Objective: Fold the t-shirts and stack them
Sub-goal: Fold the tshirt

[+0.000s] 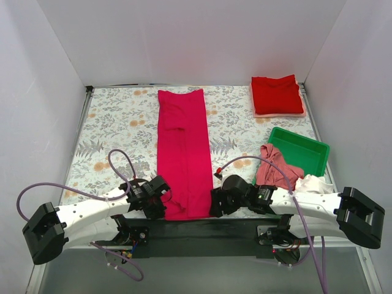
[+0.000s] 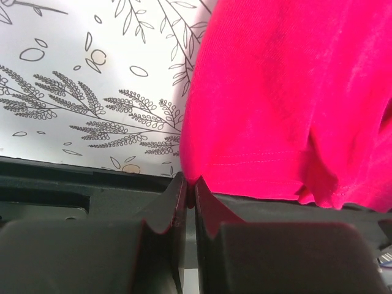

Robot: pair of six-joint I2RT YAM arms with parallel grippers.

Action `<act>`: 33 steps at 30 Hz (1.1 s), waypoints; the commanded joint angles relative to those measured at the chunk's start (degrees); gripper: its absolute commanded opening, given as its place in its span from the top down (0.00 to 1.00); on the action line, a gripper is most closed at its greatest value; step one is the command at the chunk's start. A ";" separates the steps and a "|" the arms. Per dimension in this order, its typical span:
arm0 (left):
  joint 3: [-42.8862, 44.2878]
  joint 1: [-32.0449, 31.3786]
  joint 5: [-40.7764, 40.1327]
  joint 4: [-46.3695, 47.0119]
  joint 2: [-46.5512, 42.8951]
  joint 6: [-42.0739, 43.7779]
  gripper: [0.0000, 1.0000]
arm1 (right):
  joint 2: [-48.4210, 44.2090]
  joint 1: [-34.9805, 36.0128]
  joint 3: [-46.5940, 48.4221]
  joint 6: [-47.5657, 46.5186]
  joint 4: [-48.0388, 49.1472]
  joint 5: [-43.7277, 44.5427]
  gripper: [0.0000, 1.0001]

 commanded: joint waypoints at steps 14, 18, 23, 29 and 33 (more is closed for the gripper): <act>-4.67 -0.23 4.67 3.79 -7.41 -0.24 1.00 | 3.05 1.43 -0.12 4.32 3.31 -3.16 0.83; -5.12 -0.23 4.23 6.17 -10.14 -0.42 1.00 | 1.74 1.43 0.57 3.26 4.99 -1.93 0.99; -1.96 -0.14 -2.09 6.08 -13.31 -1.47 1.00 | 0.42 1.43 2.95 0.02 4.90 2.36 0.99; 3.66 -0.14 -11.30 4.59 -9.28 -2.96 1.00 | 0.68 0.82 7.08 -3.85 4.03 7.38 0.99; 8.57 0.03 -16.75 6.25 -4.01 -1.83 1.00 | 2.08 -1.81 10.06 -6.84 3.76 9.32 0.99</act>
